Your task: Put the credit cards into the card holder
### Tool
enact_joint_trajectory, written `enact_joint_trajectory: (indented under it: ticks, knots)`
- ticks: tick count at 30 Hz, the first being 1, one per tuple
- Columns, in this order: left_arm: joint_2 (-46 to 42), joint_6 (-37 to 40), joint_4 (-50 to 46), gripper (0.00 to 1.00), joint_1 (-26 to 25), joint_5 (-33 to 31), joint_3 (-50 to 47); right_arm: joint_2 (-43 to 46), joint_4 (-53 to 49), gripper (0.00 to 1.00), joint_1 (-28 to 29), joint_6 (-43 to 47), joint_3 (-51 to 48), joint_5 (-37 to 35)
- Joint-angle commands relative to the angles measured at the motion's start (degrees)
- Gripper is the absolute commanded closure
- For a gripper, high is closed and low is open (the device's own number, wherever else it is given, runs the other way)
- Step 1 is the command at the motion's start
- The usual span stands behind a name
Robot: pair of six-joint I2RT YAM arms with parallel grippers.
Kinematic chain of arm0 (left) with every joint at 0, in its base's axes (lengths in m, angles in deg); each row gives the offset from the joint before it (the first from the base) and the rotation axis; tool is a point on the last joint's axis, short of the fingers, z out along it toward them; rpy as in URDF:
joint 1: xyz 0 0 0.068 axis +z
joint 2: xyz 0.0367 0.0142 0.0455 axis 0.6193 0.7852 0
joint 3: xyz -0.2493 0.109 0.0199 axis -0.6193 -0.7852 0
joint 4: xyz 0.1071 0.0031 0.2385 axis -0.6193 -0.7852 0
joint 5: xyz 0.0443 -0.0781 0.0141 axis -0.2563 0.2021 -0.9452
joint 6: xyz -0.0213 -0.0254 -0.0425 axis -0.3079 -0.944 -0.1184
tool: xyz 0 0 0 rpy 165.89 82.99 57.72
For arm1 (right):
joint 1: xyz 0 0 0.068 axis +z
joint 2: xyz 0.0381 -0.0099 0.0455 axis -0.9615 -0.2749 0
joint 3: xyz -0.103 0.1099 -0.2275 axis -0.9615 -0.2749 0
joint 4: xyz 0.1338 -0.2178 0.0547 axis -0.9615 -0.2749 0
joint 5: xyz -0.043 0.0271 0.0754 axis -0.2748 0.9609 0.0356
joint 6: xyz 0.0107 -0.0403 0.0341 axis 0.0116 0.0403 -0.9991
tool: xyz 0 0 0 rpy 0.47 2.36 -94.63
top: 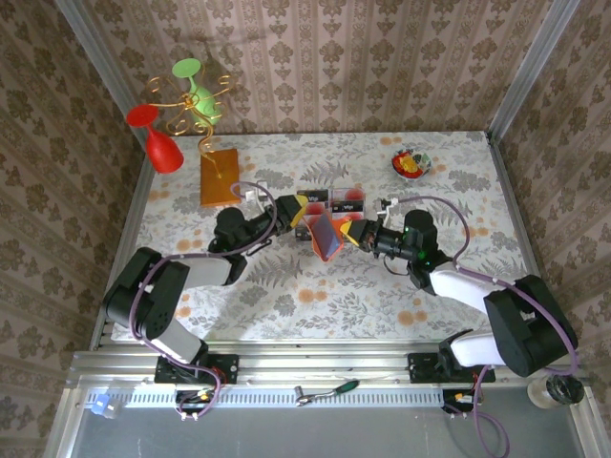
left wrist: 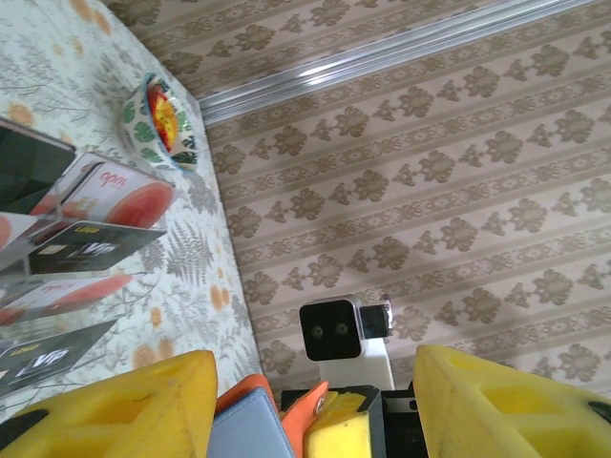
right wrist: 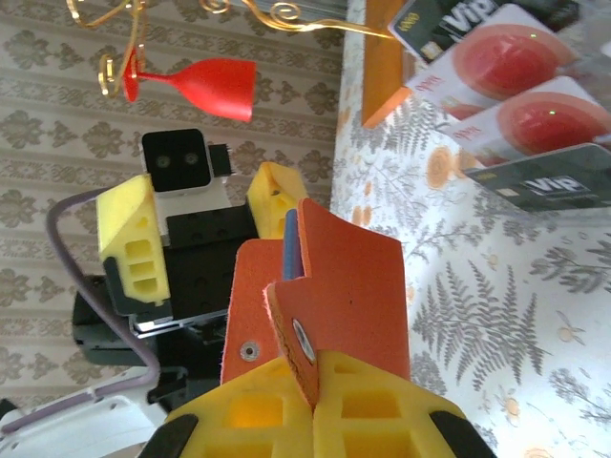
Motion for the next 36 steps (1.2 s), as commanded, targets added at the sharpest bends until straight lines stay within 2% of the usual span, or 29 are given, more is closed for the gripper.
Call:
enact_joint_trajectory:
  ticks: [1,6,11,13,18,22,30,36]
  knots:
    - [0.8,4.5,-3.6,0.43,-1.9,-2.0,-0.6,-1.5,4.8,1.0,0.5,0.5,-2.5,-2.3]
    - [1.9,7.5,-6.5,0.43,-4.4,-3.8,-1.7,-4.8,8.9,1.0,0.7,-0.4,-5.2,-2.9]
    - [0.3,12.5,-14.3,0.44,-5.7,-5.1,-2.2,-6.0,10.2,1.0,0.7,-0.2,-6.8,-3.6]
    - [-1.5,15.8,-19.8,0.44,-6.2,-6.1,-2.0,-6.6,10.6,1.0,0.7,-0.2,-7.2,-3.9]
    - [-7.2,27.1,-41.0,0.44,-8.9,-11.3,1.4,-8.2,11.6,1.0,0.7,0.2,-8.4,-4.5]
    - [-9.1,33.0,-51.8,0.45,-10.8,-15.2,4.2,-10.8,13.7,1.0,0.7,0.2,-9.3,-4.9]
    - [-8.9,35.5,-57.2,0.46,-12.4,-19.1,4.3,-15.8,19.6,1.0,0.7,-1.3,-11.7,-5.7]
    - [-10.3,33.8,-58.6,0.46,-12.5,-21.6,2.6,-14.1,15.3,1.0,0.8,0.3,-13.4,-8.1]
